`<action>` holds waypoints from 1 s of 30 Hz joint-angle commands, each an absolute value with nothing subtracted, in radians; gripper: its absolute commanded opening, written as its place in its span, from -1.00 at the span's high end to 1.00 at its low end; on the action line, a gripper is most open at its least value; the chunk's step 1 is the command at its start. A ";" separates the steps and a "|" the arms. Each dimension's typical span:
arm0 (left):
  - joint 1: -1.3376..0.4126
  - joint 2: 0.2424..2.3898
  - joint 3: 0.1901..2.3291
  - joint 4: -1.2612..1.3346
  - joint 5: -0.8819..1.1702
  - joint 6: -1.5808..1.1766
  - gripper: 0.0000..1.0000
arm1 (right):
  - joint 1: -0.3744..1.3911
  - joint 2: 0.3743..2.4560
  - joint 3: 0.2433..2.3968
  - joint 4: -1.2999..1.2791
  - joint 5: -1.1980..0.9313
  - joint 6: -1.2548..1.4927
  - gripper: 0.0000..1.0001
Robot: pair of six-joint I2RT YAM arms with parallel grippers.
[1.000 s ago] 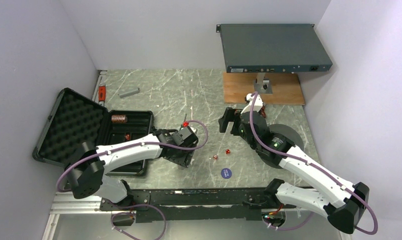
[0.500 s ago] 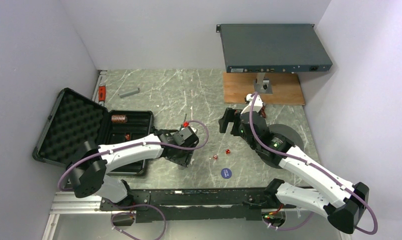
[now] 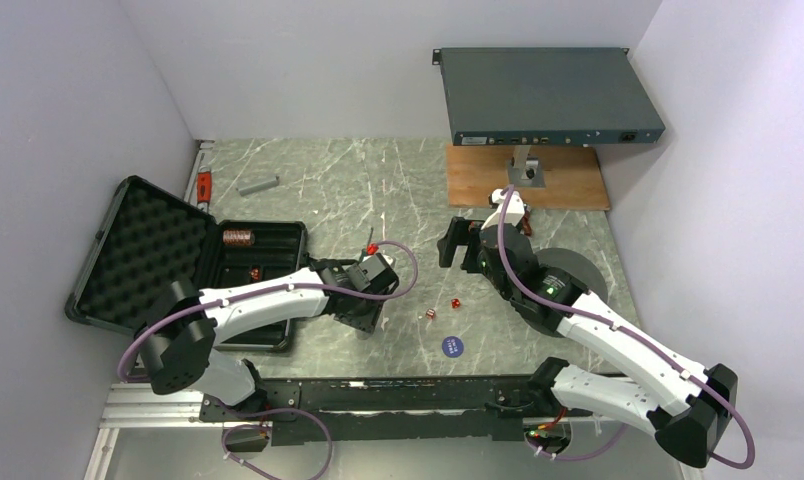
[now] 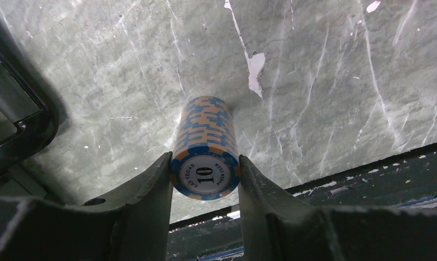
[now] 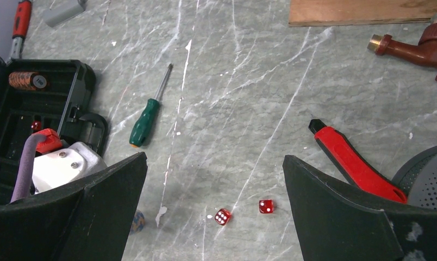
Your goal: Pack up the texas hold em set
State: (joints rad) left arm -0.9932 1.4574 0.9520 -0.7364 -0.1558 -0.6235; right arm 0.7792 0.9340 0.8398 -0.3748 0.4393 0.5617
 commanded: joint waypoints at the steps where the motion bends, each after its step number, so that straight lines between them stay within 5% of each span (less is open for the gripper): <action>1: -0.998 1.450 0.945 -0.714 -0.154 -0.635 1.00 | 0.774 0.910 0.842 -0.371 0.437 0.571 -0.99; 18: -0.998 1.290 1.052 -0.827 -0.108 -0.593 1.00 | 0.775 0.794 0.790 -0.289 0.378 0.401 -0.99; 30: -0.974 1.171 1.135 -0.884 -0.094 -0.598 1.00 | 0.775 0.721 0.697 -0.129 -0.133 0.156 -0.99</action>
State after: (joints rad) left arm -0.9886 1.2308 1.0557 -0.8787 -0.1074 -0.6033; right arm 0.7765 0.7204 0.7204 -0.2379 0.1223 0.2733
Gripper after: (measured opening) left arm 0.453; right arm 0.994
